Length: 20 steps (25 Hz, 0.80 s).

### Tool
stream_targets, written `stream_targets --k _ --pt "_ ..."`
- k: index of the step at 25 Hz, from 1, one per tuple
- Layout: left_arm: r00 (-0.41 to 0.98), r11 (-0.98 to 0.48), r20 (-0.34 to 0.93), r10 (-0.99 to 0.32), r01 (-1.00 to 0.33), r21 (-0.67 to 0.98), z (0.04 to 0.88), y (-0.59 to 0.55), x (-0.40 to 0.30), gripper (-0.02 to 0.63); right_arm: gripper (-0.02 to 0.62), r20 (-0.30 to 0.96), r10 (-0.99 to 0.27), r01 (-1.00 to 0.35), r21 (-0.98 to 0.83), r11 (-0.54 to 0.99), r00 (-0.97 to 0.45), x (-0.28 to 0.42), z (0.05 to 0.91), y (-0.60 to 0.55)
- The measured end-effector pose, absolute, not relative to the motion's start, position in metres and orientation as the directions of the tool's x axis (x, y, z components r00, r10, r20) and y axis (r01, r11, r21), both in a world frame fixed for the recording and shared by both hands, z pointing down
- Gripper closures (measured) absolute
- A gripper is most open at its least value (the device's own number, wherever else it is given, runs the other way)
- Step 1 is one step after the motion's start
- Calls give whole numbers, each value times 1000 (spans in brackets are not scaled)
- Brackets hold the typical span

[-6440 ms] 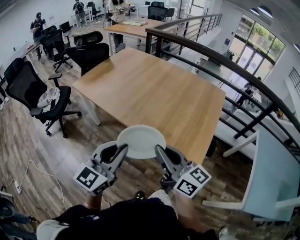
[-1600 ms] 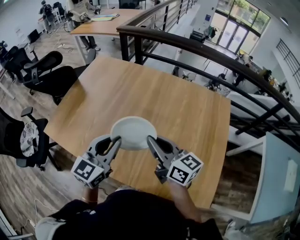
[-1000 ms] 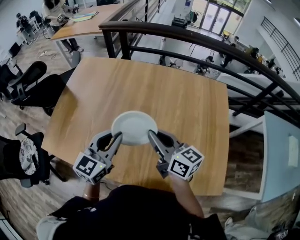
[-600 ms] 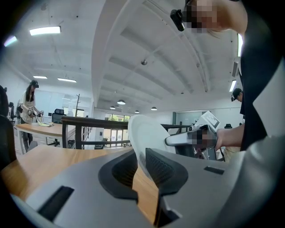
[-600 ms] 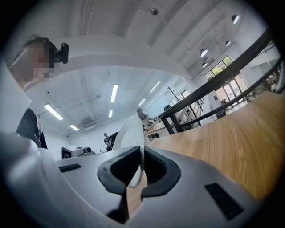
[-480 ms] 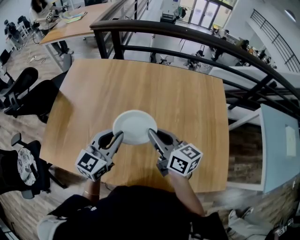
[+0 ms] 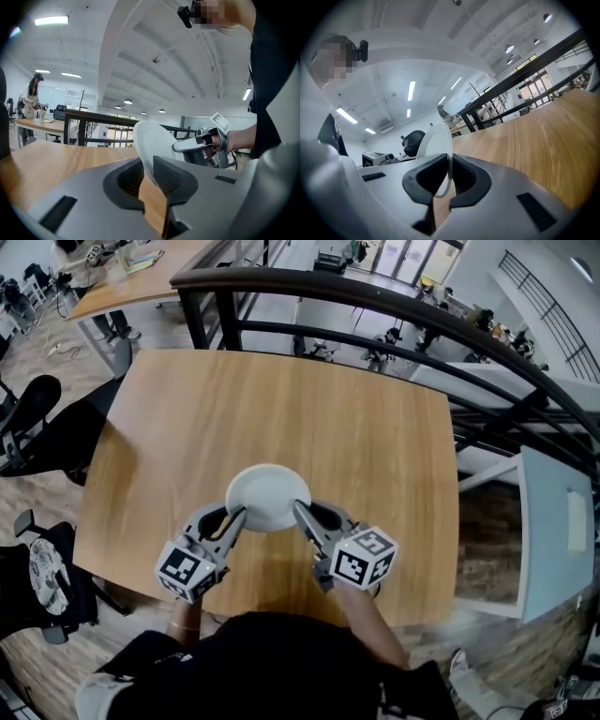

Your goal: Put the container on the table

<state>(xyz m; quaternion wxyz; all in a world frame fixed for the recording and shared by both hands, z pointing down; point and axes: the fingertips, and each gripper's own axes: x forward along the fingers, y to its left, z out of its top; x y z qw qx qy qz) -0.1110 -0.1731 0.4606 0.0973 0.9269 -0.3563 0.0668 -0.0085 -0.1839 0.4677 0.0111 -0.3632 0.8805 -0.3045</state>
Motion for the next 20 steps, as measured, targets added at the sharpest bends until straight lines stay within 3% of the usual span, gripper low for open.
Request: stream_targets --k 20 --pt "756 -736 317 -572 -644 207 532 -192 -104 546 572 351 -645 -701 -571 427 -679 -4 540 -203"
